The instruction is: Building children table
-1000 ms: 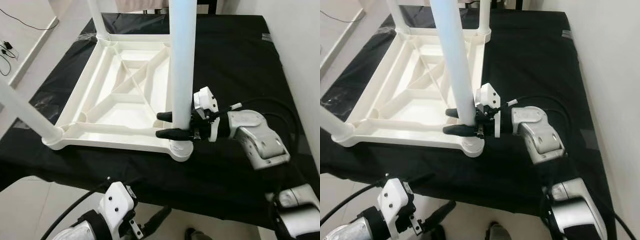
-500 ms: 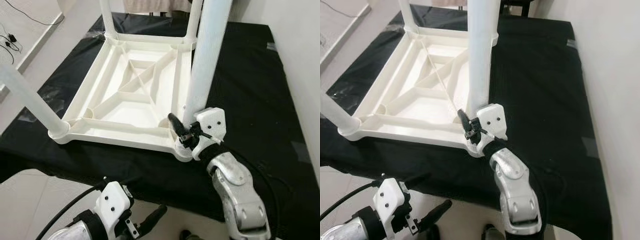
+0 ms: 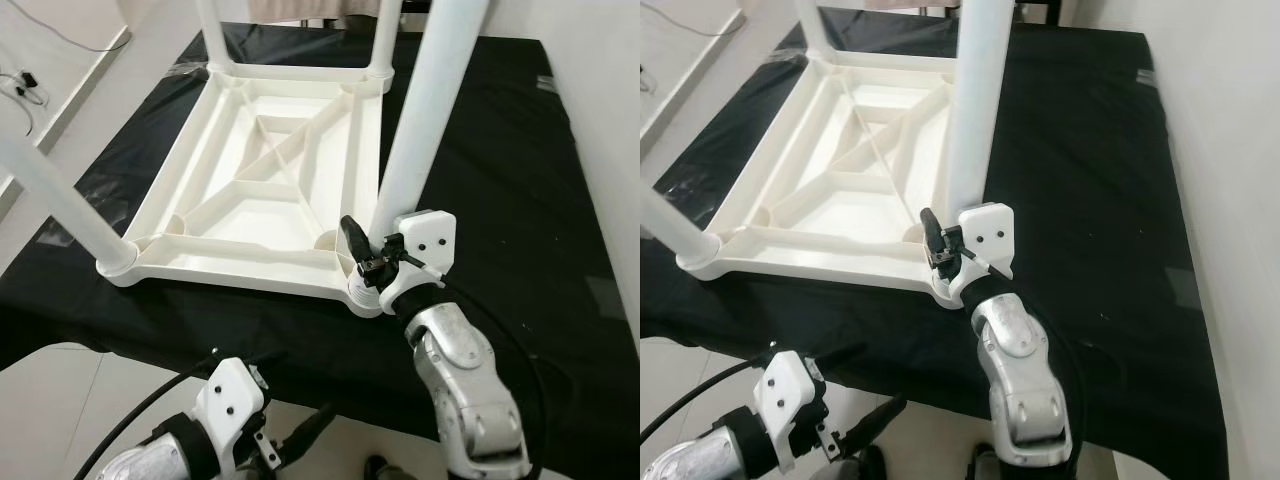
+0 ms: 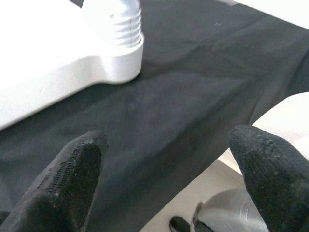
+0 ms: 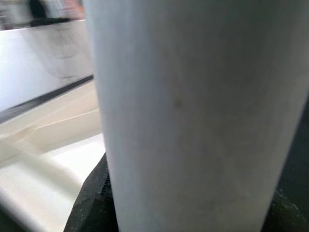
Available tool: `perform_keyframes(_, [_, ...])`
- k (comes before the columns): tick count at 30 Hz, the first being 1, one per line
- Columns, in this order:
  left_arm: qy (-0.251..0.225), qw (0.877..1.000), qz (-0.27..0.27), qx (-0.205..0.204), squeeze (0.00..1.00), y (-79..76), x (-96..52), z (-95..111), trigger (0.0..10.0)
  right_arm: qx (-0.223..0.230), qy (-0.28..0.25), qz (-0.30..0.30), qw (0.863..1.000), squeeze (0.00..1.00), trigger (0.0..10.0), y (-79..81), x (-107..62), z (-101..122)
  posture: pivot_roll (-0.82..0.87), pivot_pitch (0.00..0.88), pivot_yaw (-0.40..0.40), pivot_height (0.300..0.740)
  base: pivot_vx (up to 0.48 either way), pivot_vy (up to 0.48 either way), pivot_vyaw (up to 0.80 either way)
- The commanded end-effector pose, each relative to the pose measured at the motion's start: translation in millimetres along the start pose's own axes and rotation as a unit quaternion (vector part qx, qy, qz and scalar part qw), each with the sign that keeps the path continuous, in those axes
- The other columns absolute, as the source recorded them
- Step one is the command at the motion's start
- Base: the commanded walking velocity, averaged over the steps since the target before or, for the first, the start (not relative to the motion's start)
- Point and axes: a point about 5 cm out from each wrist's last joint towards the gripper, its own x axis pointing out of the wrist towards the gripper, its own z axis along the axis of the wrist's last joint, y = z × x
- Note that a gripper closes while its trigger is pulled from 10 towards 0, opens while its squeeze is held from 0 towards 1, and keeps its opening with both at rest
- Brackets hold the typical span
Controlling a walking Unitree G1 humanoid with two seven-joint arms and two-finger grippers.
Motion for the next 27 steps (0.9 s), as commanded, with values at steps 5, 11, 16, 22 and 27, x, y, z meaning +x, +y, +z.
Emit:
perform_keyframes(5, [0.010,1.000,-0.005,-0.011,0.00,-3.4,0.8,-8,10.0,-0.021,0.027,0.192,0.981,0.00,10.0,-9.4,-2.0,-4,-0.03,0.277,0.031,0.740,0.000,0.000,0.00])
perform_keyframes(11, [0.010,1.000,-0.004,-0.011,0.00,-4.5,1.3,-8,10.0,-0.056,0.033,0.287,0.956,0.00,10.0,-22.8,-1.9,4,-0.02,0.272,0.023,0.740,0.000,0.000,0.00])
perform_keyframes(16, [0.010,1.000,-0.002,-0.009,0.00,-5.2,0.7,-8,10.0,-0.054,0.053,0.373,0.925,0.00,10.0,-22.4,-10.0,-3,-0.01,0.273,0.026,0.740,0.000,0.000,0.00])
perform_keyframes(22, [0.011,1.000,-0.004,-0.009,0.00,-7.1,-0.8,-8,10.0,-0.014,0.050,0.424,0.904,0.00,10.0,-36.3,-6.0,-5,0.00,0.274,0.032,0.740,0.000,0.000,0.00])
perform_keyframes(27, [0.012,1.000,-0.006,-0.011,0.00,-8.1,-2.0,-8,10.0,-0.016,0.042,0.455,0.889,0.00,10.0,-48.4,0.2,3,0.00,0.277,0.034,0.740,0.000,0.000,0.00])
